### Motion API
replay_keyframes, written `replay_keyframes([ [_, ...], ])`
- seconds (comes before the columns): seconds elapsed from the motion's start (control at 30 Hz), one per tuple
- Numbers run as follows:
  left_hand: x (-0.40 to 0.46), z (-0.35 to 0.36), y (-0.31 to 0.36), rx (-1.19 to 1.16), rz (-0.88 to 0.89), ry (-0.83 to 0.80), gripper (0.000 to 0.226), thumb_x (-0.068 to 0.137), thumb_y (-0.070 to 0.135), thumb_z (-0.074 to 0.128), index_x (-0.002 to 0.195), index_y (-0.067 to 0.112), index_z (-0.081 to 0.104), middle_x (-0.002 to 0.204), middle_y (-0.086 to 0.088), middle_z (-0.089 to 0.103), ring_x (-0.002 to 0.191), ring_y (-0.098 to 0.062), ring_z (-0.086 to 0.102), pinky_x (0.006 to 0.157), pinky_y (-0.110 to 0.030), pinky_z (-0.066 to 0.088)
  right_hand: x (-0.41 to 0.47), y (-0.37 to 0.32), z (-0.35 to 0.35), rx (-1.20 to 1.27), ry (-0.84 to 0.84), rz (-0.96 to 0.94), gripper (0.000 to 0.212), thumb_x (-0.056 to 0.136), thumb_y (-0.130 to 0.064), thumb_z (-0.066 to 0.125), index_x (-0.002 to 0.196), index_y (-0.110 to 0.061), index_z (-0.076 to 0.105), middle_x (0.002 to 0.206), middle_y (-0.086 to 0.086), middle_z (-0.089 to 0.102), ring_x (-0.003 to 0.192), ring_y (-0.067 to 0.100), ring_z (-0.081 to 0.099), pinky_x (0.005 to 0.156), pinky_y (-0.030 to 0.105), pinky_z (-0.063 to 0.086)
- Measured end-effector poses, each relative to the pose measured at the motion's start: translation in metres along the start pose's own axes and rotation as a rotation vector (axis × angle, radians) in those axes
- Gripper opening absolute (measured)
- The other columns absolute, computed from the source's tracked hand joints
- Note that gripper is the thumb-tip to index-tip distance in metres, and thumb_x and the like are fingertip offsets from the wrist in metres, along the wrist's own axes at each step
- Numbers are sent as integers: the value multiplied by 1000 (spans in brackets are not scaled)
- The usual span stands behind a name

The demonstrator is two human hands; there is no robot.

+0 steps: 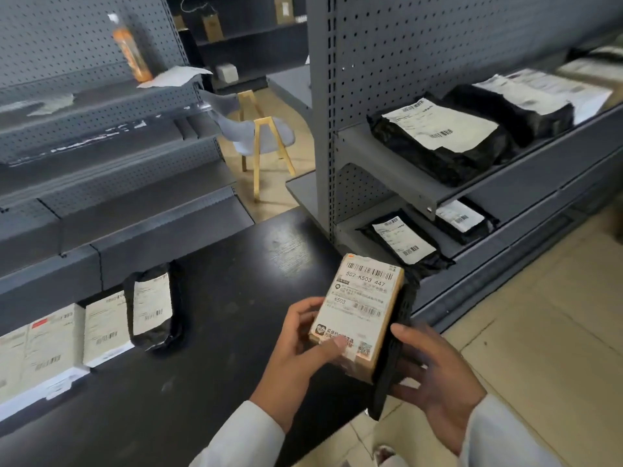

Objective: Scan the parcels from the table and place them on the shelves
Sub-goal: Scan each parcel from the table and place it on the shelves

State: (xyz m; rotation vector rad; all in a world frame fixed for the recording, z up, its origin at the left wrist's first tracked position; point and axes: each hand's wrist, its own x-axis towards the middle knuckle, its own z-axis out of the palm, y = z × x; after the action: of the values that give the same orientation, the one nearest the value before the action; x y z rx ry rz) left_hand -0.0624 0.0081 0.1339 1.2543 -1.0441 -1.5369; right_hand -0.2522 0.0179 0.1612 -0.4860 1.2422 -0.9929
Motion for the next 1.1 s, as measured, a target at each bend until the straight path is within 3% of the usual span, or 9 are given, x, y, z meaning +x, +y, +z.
replay_keyframes([
  [0.07, 6, -5, -4, -17, -48, -70, 55, 66, 33, 79, 117, 38, 58, 124, 2, 66, 118, -22, 62, 95, -41, 52, -6, 3, -2, 13, 58, -5, 29, 86, -21, 71, 115, -27, 70, 85, 2, 78, 82, 24, 71, 66, 40, 56],
  [0.13, 13, -4, -7, -21, -91, -169, 60, 66, 35, 79, 121, 37, 55, 126, -1, 66, 119, -25, 62, 101, -45, 49, -13, 5, -8, 36, 121, -7, 35, 81, -23, 75, 115, -28, 69, 89, 0, 79, 93, 28, 70, 69, 42, 57],
  [0.27, 27, 18, -14, -59, -173, -351, 78, 63, 29, 82, 132, 28, 47, 124, -7, 68, 113, -27, 66, 86, -31, 55, -26, 5, -31, 51, 200, -17, 76, 48, -24, 89, 121, -28, 67, 100, 6, 78, 101, 32, 69, 65, 40, 58],
  [0.4, 40, 61, -13, -80, -226, -469, 82, 62, 24, 82, 136, 24, 47, 125, -10, 68, 111, -31, 67, 87, -40, 56, -33, -4, -66, 113, 291, -45, 67, 56, -17, 88, 120, -25, 68, 98, 11, 78, 100, 35, 69, 64, 40, 59],
  [0.57, 62, 131, -12, -101, -247, -429, 71, 69, 16, 83, 132, 23, 52, 118, -10, 71, 106, -30, 69, 93, -52, 54, -32, -26, -122, 233, 401, -73, 42, 76, -10, 81, 113, -25, 68, 96, 11, 77, 97, 35, 69, 63, 41, 59],
  [0.7, 76, 195, -14, -71, -236, -427, 70, 68, 21, 85, 130, 28, 54, 121, -6, 70, 109, -28, 68, 100, -56, 48, -31, -51, -172, 261, 371, -110, 53, 66, -9, 86, 114, -25, 68, 102, 14, 76, 95, 32, 70, 58, 39, 58],
  [0.8, 91, 240, -21, -51, -229, -435, 75, 64, 26, 89, 130, 31, 54, 126, -4, 67, 113, -27, 66, 95, -48, 54, -27, -70, -208, 226, 336, -149, 68, 51, -8, 87, 114, -25, 69, 95, 10, 77, 92, 29, 70, 57, 37, 57],
  [0.97, 111, 303, -36, -68, -248, -446, 87, 54, 34, 93, 131, 34, 54, 127, -5, 67, 114, -30, 66, 98, -51, 52, -13, -93, -273, 211, 339, -175, 66, 57, -11, 89, 118, -26, 68, 101, 12, 77, 99, 31, 70, 61, 41, 60],
  [1.1, 127, 330, -40, -47, -270, -426, 66, 71, 27, 84, 128, 39, 54, 123, -2, 69, 112, -29, 67, 95, -50, 54, 4, -110, -300, 209, 321, -186, 61, 59, -15, 85, 117, -25, 69, 99, 13, 77, 96, 30, 72, 61, 39, 59],
])
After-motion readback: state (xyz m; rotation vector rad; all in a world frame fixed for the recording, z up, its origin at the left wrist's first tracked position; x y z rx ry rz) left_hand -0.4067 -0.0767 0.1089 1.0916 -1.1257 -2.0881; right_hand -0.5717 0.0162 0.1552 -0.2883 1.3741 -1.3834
